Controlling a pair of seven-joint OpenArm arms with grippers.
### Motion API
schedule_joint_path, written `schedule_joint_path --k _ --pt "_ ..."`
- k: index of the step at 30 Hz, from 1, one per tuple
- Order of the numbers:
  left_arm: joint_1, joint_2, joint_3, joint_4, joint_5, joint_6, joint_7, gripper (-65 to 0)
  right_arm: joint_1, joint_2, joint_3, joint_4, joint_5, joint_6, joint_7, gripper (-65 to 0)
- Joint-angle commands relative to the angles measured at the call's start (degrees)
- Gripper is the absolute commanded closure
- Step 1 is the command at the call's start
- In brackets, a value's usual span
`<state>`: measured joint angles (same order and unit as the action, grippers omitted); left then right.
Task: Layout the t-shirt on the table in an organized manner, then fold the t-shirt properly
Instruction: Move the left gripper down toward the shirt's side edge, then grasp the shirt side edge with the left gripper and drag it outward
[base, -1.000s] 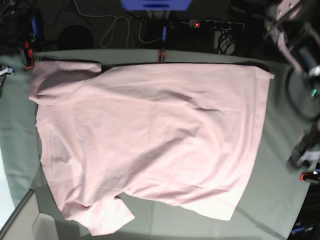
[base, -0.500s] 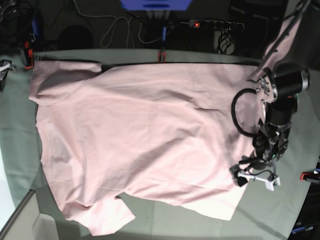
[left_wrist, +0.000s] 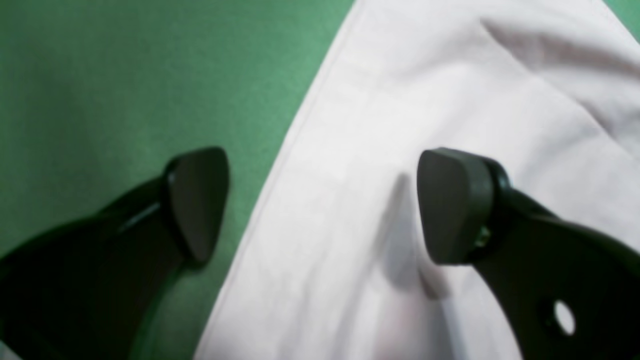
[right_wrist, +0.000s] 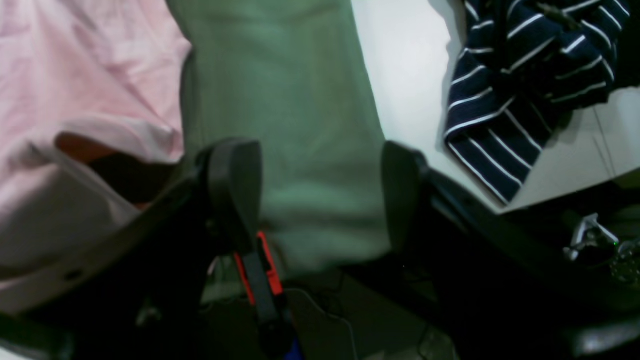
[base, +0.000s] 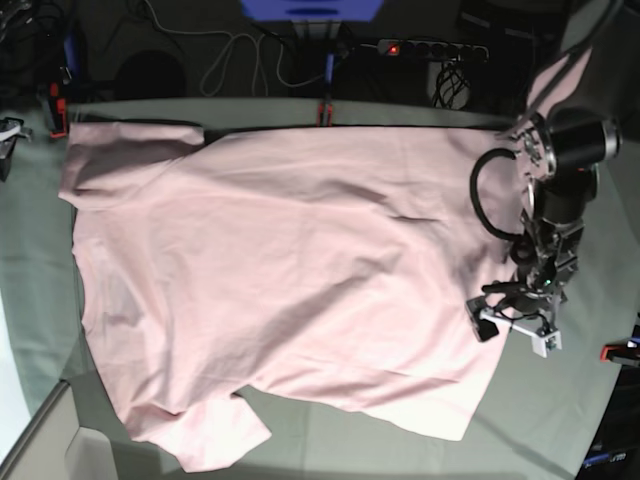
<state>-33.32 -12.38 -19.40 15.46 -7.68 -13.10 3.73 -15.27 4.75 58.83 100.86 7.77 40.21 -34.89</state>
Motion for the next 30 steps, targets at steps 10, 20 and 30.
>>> schedule_joint_path --k 10,20,30 --pt "-0.04 -0.67 -0.51 0.23 -0.19 0.31 2.82 0.0 -0.16 1.00 0.47 0.90 0.63 -0.21 1.36 -37.7" --pt "-0.04 -0.50 -0.51 4.18 -0.19 0.31 3.17 0.0 -2.10 1.00 0.47 0.90 0.63 -0.21 1.44 -37.7" --pt "5.41 -3.93 -0.51 16.76 -10.38 0.31 8.80 0.0 -2.89 0.92 0.38 0.90 0.63 -0.21 1.44 -37.7"
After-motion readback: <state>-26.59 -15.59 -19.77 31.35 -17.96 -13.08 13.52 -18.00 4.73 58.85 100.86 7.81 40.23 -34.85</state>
